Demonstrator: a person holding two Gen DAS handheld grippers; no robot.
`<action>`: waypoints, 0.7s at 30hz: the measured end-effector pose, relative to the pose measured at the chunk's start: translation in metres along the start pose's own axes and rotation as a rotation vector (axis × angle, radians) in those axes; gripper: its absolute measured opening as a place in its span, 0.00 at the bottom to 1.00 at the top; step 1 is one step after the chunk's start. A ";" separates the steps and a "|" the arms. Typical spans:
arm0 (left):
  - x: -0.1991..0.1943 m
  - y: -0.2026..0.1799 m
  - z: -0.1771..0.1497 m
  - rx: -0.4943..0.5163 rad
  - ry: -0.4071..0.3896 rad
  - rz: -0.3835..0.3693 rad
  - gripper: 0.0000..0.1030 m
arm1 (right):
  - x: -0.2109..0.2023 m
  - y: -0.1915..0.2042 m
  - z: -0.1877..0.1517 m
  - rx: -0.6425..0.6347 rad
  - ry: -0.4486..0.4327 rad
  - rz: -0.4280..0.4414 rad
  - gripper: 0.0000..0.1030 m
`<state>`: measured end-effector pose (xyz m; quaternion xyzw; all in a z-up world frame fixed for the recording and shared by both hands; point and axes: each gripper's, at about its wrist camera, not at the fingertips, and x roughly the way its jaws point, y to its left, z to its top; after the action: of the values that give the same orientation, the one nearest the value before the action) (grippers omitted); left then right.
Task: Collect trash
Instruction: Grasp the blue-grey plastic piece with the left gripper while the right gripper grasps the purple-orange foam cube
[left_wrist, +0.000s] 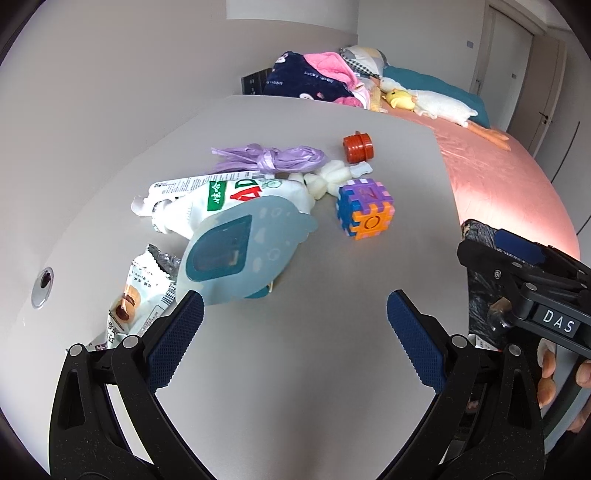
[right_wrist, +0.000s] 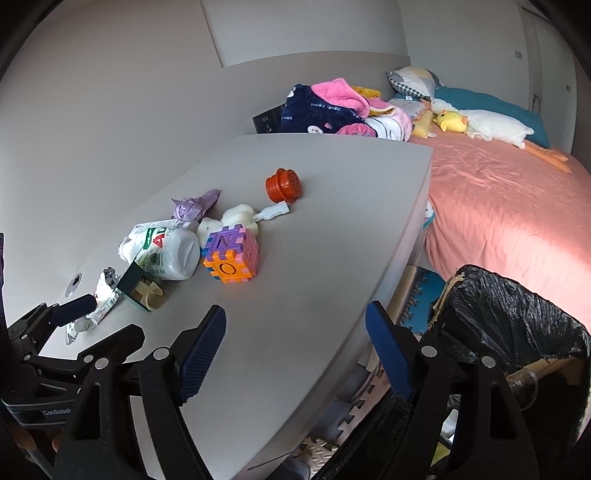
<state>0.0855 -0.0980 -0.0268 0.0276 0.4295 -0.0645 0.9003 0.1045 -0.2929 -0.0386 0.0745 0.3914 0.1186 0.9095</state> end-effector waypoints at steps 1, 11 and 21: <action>0.003 0.003 0.001 -0.002 0.002 0.005 0.93 | 0.003 0.003 0.002 -0.003 0.001 0.003 0.76; 0.037 0.015 0.007 0.055 0.031 0.086 0.93 | 0.033 0.018 0.019 -0.037 0.036 0.019 0.76; 0.059 0.034 0.013 0.055 0.057 0.071 0.72 | 0.064 0.038 0.025 -0.067 0.077 0.041 0.76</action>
<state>0.1370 -0.0716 -0.0641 0.0695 0.4516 -0.0435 0.8884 0.1596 -0.2402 -0.0572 0.0476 0.4202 0.1530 0.8932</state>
